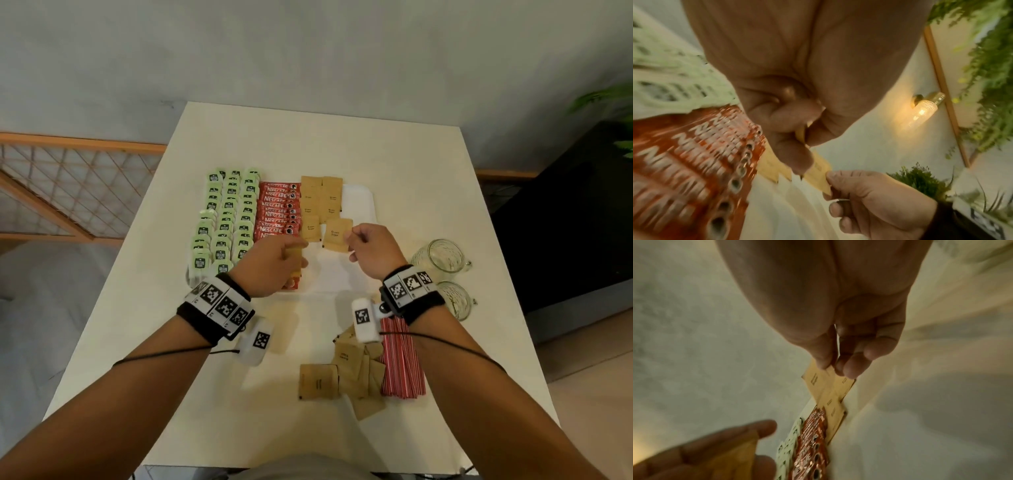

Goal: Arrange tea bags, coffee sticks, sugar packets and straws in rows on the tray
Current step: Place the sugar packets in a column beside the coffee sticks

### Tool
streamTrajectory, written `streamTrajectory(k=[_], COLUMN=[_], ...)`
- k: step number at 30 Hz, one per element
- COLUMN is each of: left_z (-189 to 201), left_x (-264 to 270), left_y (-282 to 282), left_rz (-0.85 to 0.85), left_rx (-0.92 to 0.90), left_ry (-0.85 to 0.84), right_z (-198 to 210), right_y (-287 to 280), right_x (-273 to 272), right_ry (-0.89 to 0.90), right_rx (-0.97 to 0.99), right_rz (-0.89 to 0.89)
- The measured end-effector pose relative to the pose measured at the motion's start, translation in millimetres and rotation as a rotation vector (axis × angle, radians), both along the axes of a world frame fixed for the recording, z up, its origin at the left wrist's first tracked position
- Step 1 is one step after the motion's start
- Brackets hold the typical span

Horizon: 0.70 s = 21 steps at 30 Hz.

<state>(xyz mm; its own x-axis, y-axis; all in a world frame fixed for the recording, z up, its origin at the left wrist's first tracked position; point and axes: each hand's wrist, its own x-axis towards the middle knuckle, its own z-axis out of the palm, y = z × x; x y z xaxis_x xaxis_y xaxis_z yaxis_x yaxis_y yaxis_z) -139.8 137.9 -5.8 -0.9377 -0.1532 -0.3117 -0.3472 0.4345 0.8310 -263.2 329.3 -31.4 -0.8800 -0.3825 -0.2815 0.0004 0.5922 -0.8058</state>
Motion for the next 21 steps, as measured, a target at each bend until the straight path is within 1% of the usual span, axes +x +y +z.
streamTrajectory(k=[2, 3, 6, 11, 14, 16, 21], left_z=[5, 7, 3, -5, -5, -9, -12], left_x=[-17, -27, -53, -83, -94, -100, -106], left_y=[-3, -4, -7, -11, -9, -10, -10], left_rz=[-0.082, -0.112, -0.146, -0.211, -0.275, -0.314, -0.344], left_rx=[-0.291, -0.399, -0.584, -0.749, -0.818, -0.844, -0.863], left_ry=[0.068, 0.082, 0.05, -0.031, -0.101, -0.135, -0.152], right_z=[-6, -9, -13, -15, -17, -17, -19], right_y=[-8, -12, -23, -33, -34, -35, -39], right_x=[-13, -19, -30, -39, -42, -43, -47], right_ry=[0.018, 0.02, 0.006, 0.009, 0.028, 0.035, 0.056], right_rx=[0.083, 0.12, 0.195, 0.307, 0.33, 0.344, 0.37], right_rz=[0.0, 0.001, -0.015, -0.032, -0.032, -0.017, -0.012])
